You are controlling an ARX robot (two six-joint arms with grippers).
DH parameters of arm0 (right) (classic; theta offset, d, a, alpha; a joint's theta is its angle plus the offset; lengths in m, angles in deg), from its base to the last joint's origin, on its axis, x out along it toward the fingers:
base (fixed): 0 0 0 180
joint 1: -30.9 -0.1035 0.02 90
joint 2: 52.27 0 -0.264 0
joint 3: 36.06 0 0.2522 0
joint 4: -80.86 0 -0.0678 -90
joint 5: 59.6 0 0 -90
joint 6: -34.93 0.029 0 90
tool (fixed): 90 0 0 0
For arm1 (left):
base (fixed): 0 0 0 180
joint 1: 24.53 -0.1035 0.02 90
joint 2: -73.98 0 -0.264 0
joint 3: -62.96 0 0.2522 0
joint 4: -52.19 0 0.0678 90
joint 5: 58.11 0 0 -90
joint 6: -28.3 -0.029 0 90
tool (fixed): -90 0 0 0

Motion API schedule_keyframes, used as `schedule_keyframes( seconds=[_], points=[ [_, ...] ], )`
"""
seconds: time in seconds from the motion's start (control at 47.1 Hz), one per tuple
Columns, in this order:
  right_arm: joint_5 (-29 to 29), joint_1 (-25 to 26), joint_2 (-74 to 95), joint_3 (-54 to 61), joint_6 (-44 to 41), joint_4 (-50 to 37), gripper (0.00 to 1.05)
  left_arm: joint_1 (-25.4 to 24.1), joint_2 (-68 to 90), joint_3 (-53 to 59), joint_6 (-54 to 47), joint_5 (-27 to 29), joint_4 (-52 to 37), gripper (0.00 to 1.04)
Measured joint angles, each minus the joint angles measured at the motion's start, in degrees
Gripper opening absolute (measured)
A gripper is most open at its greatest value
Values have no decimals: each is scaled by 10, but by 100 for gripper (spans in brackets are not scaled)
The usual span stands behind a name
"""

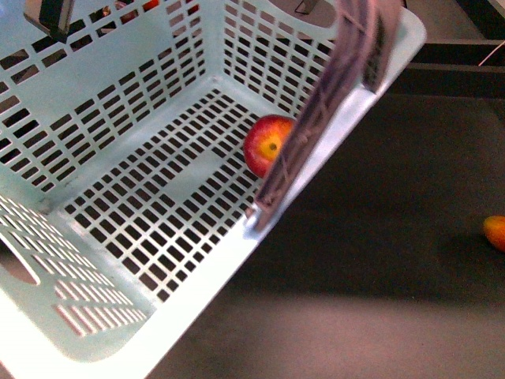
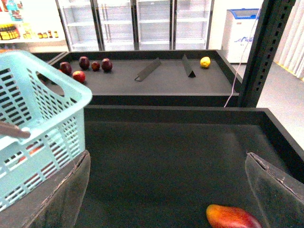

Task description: Pick apple with right arm and hold basket with left

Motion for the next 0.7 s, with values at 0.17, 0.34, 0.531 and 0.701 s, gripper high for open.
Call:
schedule_keyframes(
  seconds=[0.17, 0.34, 0.531, 0.701],
  points=[
    [0, 0, 0, 0, 0, 0, 96, -95, 28, 17, 30, 20, -31, 5],
    [0, 0, 0, 0, 0, 0, 96, -139, 42, 54, 63, 33, -62, 5],
    [0, 0, 0, 0, 0, 0, 96, -151, 64, 86, 95, 29, -81, 5],
    [0, 0, 0, 0, 0, 0, 96, -155, 85, 128, 120, 18, -105, 5]
  ],
)
